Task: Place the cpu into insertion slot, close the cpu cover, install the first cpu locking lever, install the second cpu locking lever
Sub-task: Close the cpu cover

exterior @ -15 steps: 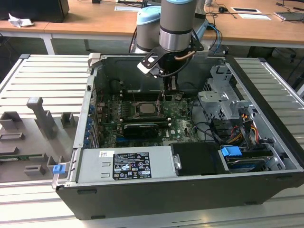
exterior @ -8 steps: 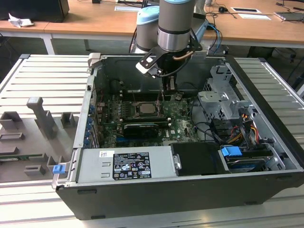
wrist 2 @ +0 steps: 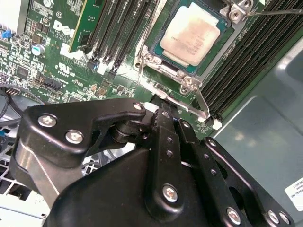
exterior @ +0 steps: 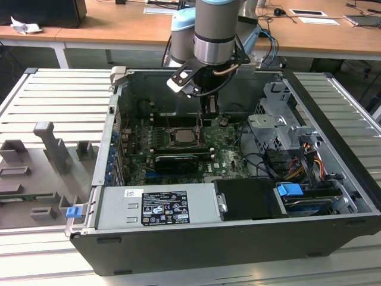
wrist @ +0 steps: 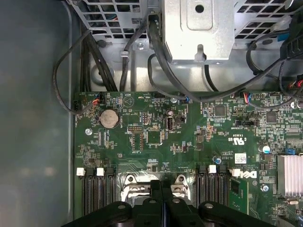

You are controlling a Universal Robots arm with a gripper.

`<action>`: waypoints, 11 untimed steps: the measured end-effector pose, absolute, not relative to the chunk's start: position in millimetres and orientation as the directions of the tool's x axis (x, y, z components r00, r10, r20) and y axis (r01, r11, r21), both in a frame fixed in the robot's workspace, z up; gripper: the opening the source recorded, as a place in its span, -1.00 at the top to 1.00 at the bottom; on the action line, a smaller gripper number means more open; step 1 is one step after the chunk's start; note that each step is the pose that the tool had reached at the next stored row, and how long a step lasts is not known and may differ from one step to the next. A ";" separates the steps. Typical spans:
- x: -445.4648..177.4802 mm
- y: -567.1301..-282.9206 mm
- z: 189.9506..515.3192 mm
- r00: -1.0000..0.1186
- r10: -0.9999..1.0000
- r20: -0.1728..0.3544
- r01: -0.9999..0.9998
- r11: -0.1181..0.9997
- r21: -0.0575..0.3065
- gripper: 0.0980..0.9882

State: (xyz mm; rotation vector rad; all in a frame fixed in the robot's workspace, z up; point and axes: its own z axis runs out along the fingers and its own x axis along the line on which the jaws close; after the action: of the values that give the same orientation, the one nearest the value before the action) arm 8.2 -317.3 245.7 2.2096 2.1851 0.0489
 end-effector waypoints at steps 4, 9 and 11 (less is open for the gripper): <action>4.0 -317.3 245.6 0.011 1.000 -0.001 0.999 -0.011 0.046 0.98; -0.1 -317.3 243.3 0.011 1.000 -0.001 0.999 -0.011 0.046 0.98; -2.3 -317.3 236.4 -0.009 1.000 0.000 0.999 0.009 0.046 0.98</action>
State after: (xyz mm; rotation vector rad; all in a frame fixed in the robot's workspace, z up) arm -2.3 -317.3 236.4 2.1878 2.2082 0.0511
